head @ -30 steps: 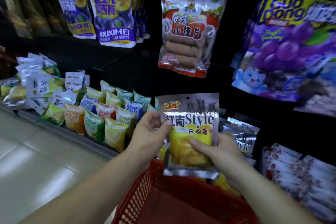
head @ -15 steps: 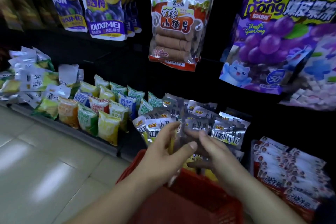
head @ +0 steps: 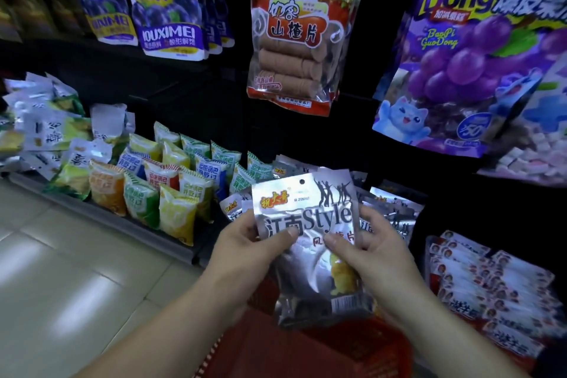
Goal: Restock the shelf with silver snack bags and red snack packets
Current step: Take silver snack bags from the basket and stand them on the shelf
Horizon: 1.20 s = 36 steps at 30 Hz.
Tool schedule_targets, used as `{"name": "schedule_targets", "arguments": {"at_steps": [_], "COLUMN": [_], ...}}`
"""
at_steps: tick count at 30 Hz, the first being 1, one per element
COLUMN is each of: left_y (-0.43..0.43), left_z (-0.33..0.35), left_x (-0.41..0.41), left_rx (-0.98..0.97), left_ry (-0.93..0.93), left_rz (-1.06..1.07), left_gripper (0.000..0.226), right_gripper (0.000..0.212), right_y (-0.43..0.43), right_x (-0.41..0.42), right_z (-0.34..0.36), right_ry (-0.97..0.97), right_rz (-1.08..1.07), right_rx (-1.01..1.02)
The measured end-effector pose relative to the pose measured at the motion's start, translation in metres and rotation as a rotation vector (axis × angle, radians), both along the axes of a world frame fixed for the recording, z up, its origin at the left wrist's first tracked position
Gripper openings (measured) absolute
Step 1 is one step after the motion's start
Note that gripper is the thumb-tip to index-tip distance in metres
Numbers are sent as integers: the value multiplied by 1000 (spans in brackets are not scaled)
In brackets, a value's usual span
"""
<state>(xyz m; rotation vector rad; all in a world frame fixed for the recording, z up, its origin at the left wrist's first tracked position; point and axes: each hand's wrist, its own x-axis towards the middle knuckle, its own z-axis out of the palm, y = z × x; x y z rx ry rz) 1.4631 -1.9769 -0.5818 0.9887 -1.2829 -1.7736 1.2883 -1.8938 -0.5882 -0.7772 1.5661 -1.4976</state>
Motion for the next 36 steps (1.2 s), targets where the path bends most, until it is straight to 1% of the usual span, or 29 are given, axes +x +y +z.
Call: {"name": "schedule_targets", "arguments": {"at_steps": [3, 6, 7, 8, 9, 10, 11, 12, 13, 14, 15, 17, 18, 20, 21, 22, 23, 24, 25, 26, 27, 28, 29, 30, 31, 33, 35, 36], "left_y": [-1, -3, -4, -7, -9, -12, -14, -17, -20, -22, -22, -21, -21, -24, -26, -29, -29, -26, -20, -11, -1, 7, 12, 14, 13, 7, 2, 2], "left_z": [2, 3, 4, 2, 0, -1, 0, 0, 0, 0, -1, -5, -4, -4, -3, -4, -5, -4, -3, -2, -3, -4, -4, -3, -2, -1, -2, -1], "left_x": [3, 6, 6, 7, 8, 10, 12, 14, 15, 14, 13, 12, 11, 14, 16, 18, 20, 21, 19, 14, 7, 0, -5, -7, -8, -7, -6, -6], "left_rx": [-41, -77, -95, -131, -214, -358, -562, -808, -1018, -1142, -1175, -1092, -1086, -1115, -1089, -1021, -907, -730, -514, -318, -161, -69, -37, -38, -50, -76, -52, -37], "left_ry": [-42, -84, -89, -124, -217, -362, -510, -611, -653, -672, -659, -604, -595, -614, -626, -634, -634, -615, -568, -476, -350, -237, -152, -91, -72, -89, -68, -42], "left_rz": [30, 18, 17, 19, 30, 50, 66, 65, 29, -39, -111, -171, -140, -23, 46, 110, 155, 163, 124, 52, -24, -64, -71, -57, -28, 32, 47, 35], "left_gripper": [34, 41, 48, 60, 76, 92, 100, 100, 95, 89, 84, 77, 73, 59, 53, 50, 52, 58, 64, 65, 56, 45, 36, 32, 30, 30, 31, 33], "right_gripper": [65, 67, 66, 65, 65, 65, 65, 65, 65, 64, 64, 65, 65, 63, 62, 61, 60, 59, 59, 58, 56, 55, 56, 61, 68, 82, 88, 87], "right_y": [7, 13, 14, 14, 14, 14, 15, 16, 16, 16, 16, 14, 13, 12, 11, 10, 8, 6, 4, 2, 0, -2, -2, 0, 2, 8, 12, 13], "right_x": [2, 4, 4, 1, -1, -3, -5, -6, -6, -8, -8, -7, -6, -6, -6, -8, -10, -13, -14, -13, -12, -9, -7, -6, -7, -13, -18, -19], "right_z": [5, 7, 9, 8, 7, 5, 6, 6, 7, 6, 6, 5, 4, 2, 1, 0, -2, -5, -5, -6, -7, -6, -4, -3, -1, 3, 7, 7], "right_ry": [124, 229, 248, 273, 300, 326, 354, 383, 411, 435, 448, 447, 433, 377, 357, 339, 304, 256, 201, 149, 98, 62, 42, 40, 48, 56, 86, 104], "right_rz": [-15, 23, 15, -4, -13, -7, 16, 57, 100, 136, 170, 212, 210, 154, 96, 27, -41, -105, -154, -187, -202, -189, -151, -91, -17, 135, 223, 217], "right_rx": [-23, -75, -70, -56, -43, -43, -56, -71, -79, -77, -74, -62, -53, -47, -50, -50, -49, -46, -53, -63, -75, -83, -83, -70, -43, 17, 49, 49]}}
